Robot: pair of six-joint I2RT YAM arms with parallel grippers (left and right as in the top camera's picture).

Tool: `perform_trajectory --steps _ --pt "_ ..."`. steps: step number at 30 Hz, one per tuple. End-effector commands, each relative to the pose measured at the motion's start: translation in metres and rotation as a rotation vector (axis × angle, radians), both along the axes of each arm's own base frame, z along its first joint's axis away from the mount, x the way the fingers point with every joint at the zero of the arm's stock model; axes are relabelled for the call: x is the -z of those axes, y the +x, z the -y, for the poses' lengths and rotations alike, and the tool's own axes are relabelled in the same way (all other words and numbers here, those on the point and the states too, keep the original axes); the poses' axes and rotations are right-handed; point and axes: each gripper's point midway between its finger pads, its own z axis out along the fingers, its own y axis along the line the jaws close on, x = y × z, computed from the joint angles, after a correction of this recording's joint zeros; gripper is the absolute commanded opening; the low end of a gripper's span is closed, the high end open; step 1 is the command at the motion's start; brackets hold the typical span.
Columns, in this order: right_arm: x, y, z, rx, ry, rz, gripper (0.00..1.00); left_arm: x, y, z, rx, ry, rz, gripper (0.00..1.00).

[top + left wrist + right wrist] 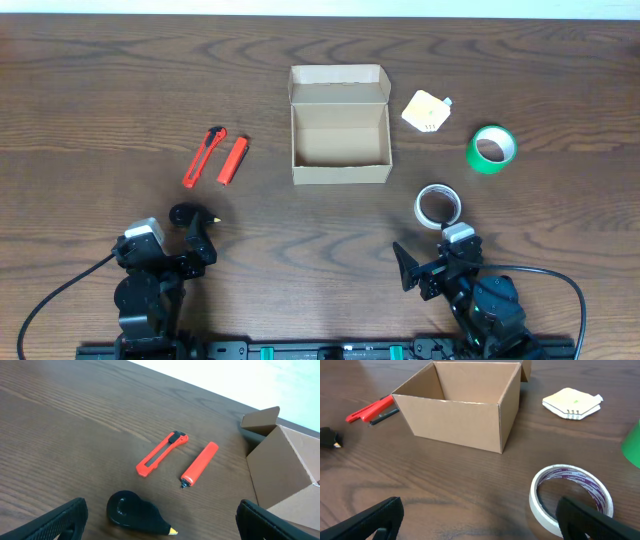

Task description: Pack container

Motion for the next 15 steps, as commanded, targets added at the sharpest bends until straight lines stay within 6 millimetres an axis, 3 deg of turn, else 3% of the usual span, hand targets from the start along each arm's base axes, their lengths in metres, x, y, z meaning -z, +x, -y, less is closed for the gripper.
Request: perform_trajectory --steps 1,8,15 --pt "-0.0002 -0.0008 -0.0015 -0.003 0.010 0.001 0.99 0.0087 -0.0001 -0.0035 -0.013 0.018 -0.015 0.95" --pt "-0.0002 -0.0014 -0.0028 -0.010 0.016 -0.002 0.99 0.0087 -0.0001 -0.0035 -0.013 0.018 -0.015 0.95" --pt "0.0000 -0.0049 -0.0092 0.076 0.312 -0.157 0.99 0.0087 -0.0001 -0.0035 -0.013 0.018 -0.015 0.95"
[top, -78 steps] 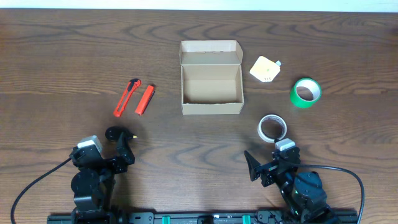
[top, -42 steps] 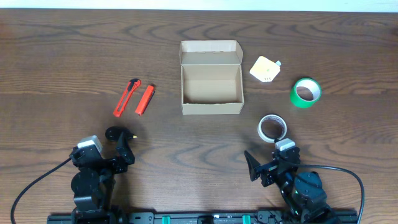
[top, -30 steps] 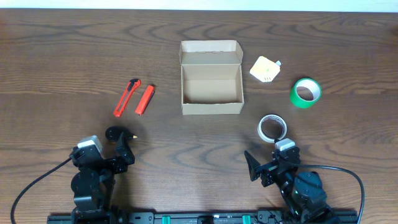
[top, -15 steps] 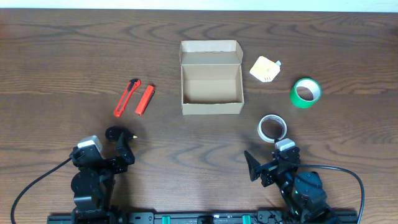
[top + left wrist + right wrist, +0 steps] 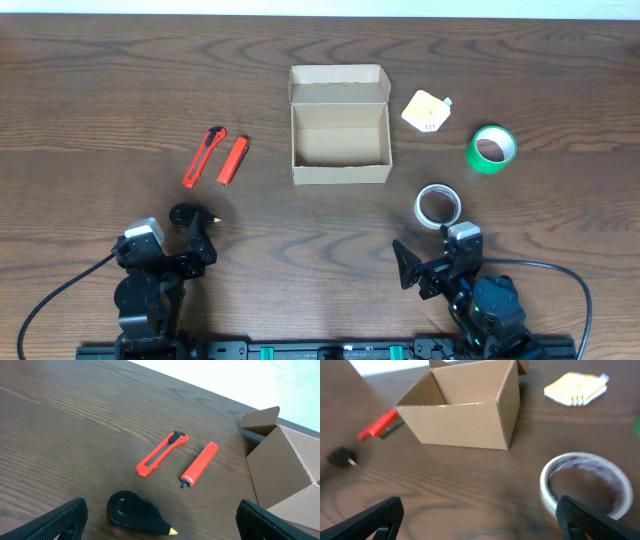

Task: Pack container
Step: 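Reach the right gripper to the green tape roll and grasp it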

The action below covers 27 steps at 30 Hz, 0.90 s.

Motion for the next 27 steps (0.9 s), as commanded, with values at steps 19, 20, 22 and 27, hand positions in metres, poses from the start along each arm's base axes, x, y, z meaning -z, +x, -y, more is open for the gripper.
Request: perform_trajectory --steps 19,20,22,27 --pt "-0.048 0.002 -0.030 -0.128 0.206 0.069 0.99 0.009 0.000 -0.003 -0.013 0.018 -0.015 0.95" --pt "-0.049 0.004 -0.030 -0.121 0.201 0.059 0.99 0.009 0.000 -0.003 -0.013 0.018 -0.015 0.96" --pt "-0.055 0.009 -0.029 -0.112 0.166 0.038 0.99 0.009 0.000 -0.003 -0.013 0.018 -0.015 0.95" --pt "-0.076 0.030 -0.028 -0.110 0.028 -0.005 0.99 0.009 0.000 -0.003 -0.013 0.018 -0.015 0.95"
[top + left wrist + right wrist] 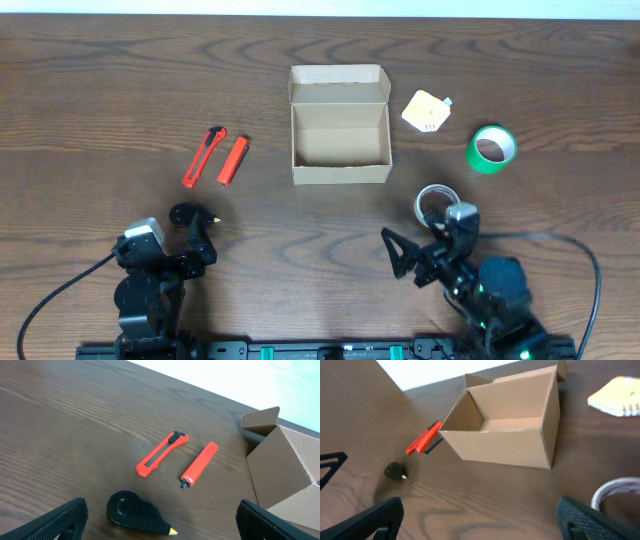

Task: Pack container
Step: 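Reach the right gripper to the green tape roll and grasp it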

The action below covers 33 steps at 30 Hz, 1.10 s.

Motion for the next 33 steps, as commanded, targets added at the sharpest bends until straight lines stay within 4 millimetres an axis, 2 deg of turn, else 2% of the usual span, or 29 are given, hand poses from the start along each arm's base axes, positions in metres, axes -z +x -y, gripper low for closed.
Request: perform_trajectory --steps 1,6,10,15,25,29,33 --pt "-0.025 0.018 0.003 0.004 -0.102 0.021 0.99 0.009 0.000 -0.003 -0.013 0.018 -0.016 0.95" --pt "-0.028 0.056 0.023 0.091 -0.284 -0.104 0.99 0.009 0.000 -0.003 -0.013 0.018 -0.016 0.95" --pt "-0.027 0.088 0.052 0.195 -0.414 -0.226 0.99 0.009 0.000 -0.003 -0.013 0.018 -0.016 0.95" --pt "-0.014 0.119 0.090 0.292 -0.532 -0.336 0.99 0.009 0.000 -0.003 -0.013 0.018 -0.016 0.95" --pt "0.038 0.149 0.175 0.409 -0.624 -0.482 0.99 0.009 0.000 -0.003 -0.013 0.018 -0.016 0.95" --pt "0.061 0.162 0.193 0.417 -0.648 -0.503 0.98 0.009 0.000 -0.003 -0.013 0.018 -0.016 0.95" --pt "0.085 0.177 0.194 0.408 -0.647 -0.519 0.98 0.009 0.000 -0.003 -0.013 0.018 -0.016 0.96"
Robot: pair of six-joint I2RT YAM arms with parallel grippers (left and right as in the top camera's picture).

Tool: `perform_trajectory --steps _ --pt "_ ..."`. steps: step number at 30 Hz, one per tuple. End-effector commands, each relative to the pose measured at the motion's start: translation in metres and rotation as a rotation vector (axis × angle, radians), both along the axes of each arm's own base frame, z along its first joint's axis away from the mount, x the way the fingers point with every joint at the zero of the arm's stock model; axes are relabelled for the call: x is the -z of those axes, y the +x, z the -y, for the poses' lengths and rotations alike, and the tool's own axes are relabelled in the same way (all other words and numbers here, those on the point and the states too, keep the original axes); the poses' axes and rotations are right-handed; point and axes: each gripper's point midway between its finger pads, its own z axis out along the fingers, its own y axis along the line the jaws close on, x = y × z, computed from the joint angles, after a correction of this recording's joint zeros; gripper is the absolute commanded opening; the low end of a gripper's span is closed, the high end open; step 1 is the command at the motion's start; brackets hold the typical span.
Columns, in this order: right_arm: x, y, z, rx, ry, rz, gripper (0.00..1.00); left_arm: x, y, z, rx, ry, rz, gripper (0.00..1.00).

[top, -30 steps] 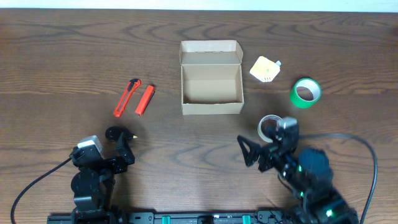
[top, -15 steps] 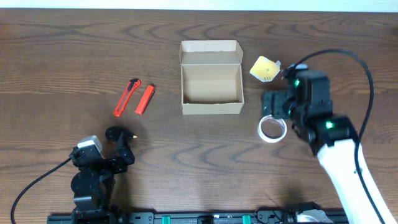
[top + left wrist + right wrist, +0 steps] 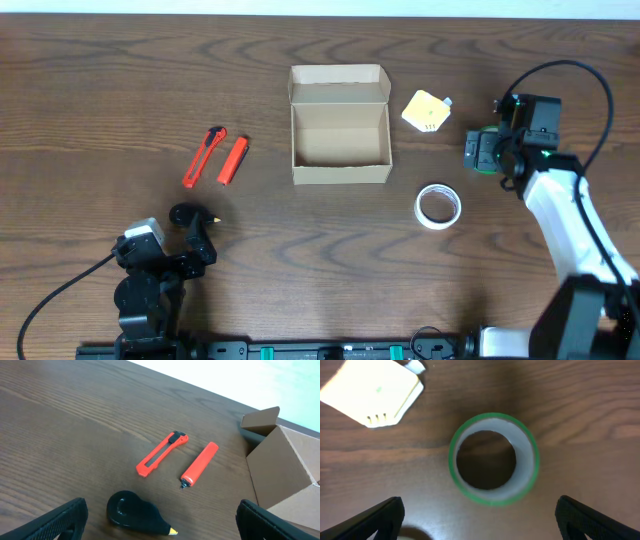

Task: Pack container
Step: 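Reach the right gripper to the green tape roll and grasp it, then carry the green tape with the right gripper and drop it into the box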

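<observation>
An open cardboard box (image 3: 340, 140) stands empty at mid-table. My right gripper (image 3: 480, 525) hangs open straight above the green tape roll (image 3: 493, 491), one finger on either side of it and nothing between them. A cream notepad (image 3: 372, 395) lies to the left of the roll. A white tape roll (image 3: 438, 205) lies nearer the front. My left gripper (image 3: 160, 525) stays open low at the front left, facing a black tape dispenser (image 3: 135, 512), a red utility knife (image 3: 161, 453) and a red marker (image 3: 199, 464).
The box's lid flap (image 3: 338, 78) stands open on the far side. The right arm's cable (image 3: 590, 90) loops over the table's right side. Dark wood table (image 3: 100, 90) stretches bare at the far left.
My right arm has gone from the front edge beside the white roll to the far right, now looking straight down on the green roll. The left arm and all objects are unchanged.
My right gripper sat open at the front edge by the white tape roll, facing the box. Its view then rose and turned left over the box. It is now over the green roll. The left gripper stayed open and still throughout.
</observation>
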Motion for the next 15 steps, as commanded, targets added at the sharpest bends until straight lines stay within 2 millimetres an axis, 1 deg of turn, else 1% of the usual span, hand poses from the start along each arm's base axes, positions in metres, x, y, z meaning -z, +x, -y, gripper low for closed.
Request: perform_trajectory --steps 1,5,7,11,13,14,15 --pt "0.017 0.010 0.002 -0.029 -0.019 -0.028 0.97 0.009 0.000 -0.003 -0.012 0.018 -0.016 0.95" --pt "0.042 0.018 -0.006 -0.070 0.011 -0.056 0.92 0.009 0.000 -0.003 -0.013 0.018 -0.016 0.95" --pt "0.050 0.021 -0.006 -0.072 0.012 -0.059 0.91 0.009 0.000 -0.003 -0.013 0.018 -0.016 0.95" --pt "0.059 0.031 -0.006 -0.076 0.014 -0.042 0.89 0.009 0.000 -0.003 -0.013 0.018 -0.016 0.95" --pt "0.062 0.036 -0.009 -0.086 0.027 -0.028 0.86 0.009 0.000 -0.003 -0.013 0.018 -0.016 0.95" --pt "0.064 0.037 -0.011 -0.091 0.035 -0.025 0.82 0.009 0.000 -0.003 -0.013 0.018 -0.016 0.95" --pt "0.066 0.039 -0.012 -0.097 0.045 -0.023 0.76 0.009 0.000 -0.003 -0.013 0.018 -0.016 0.95"
